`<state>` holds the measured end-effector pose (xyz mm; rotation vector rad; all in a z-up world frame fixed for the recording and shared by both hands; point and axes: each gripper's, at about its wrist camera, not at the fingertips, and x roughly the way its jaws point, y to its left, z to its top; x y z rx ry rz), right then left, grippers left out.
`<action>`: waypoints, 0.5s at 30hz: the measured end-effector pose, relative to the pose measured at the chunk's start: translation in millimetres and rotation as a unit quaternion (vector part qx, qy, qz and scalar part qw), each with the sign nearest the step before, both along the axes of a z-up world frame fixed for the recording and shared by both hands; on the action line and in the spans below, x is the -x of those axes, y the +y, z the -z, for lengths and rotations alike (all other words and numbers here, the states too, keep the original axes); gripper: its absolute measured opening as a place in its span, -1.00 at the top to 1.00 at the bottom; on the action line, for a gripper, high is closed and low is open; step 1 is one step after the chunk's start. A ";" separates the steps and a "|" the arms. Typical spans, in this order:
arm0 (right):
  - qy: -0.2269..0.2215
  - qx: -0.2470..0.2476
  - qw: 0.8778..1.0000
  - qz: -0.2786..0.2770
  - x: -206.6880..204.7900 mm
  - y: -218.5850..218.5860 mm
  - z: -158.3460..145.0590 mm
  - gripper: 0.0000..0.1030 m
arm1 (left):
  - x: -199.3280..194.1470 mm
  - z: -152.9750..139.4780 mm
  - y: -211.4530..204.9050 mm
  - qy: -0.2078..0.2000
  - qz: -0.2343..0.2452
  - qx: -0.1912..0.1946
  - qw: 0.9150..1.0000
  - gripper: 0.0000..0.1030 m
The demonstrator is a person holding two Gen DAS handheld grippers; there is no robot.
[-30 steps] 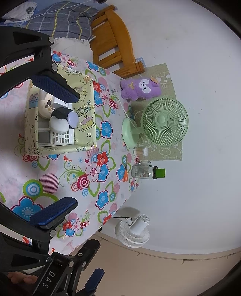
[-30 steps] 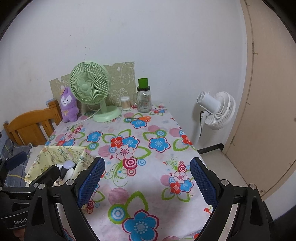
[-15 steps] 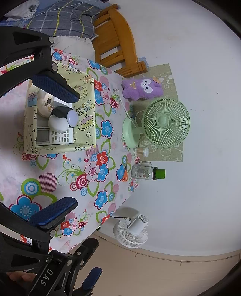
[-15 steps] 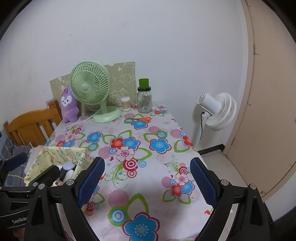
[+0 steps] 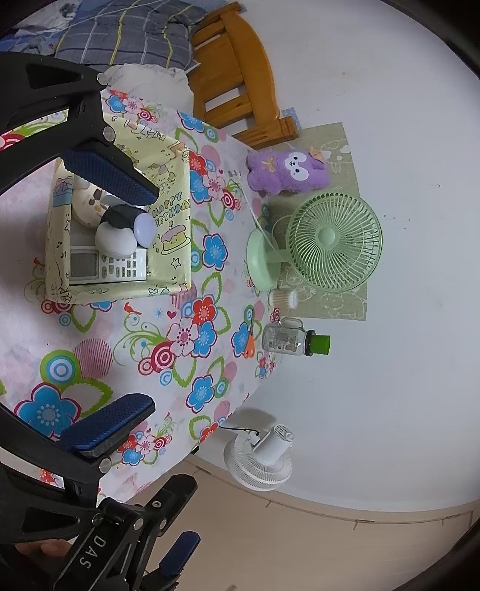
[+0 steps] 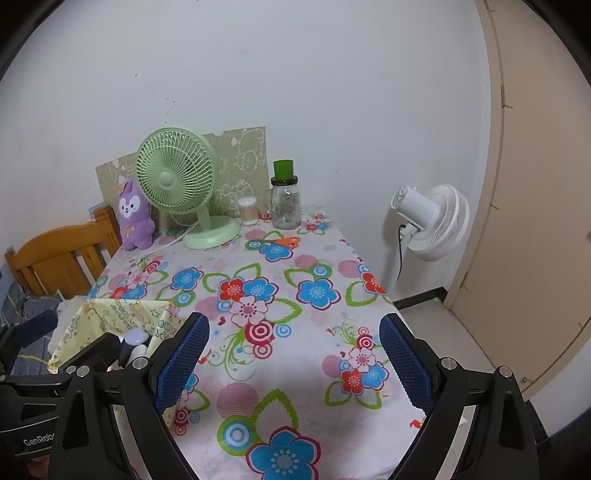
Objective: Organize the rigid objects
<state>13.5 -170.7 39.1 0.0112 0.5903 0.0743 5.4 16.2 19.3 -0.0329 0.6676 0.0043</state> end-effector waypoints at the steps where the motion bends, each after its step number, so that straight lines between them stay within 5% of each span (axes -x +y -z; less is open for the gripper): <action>1: 0.000 -0.001 1.000 0.000 0.2 -0.1 -0.2 -0.85 | 0.3 -0.4 0.1 -0.001 0.000 0.000 1.000 -0.99; 15: -0.002 -0.002 1.000 -0.001 -0.5 2.1 -1.2 -0.85 | 1.9 1.0 -0.6 -0.005 0.000 0.000 1.000 -0.99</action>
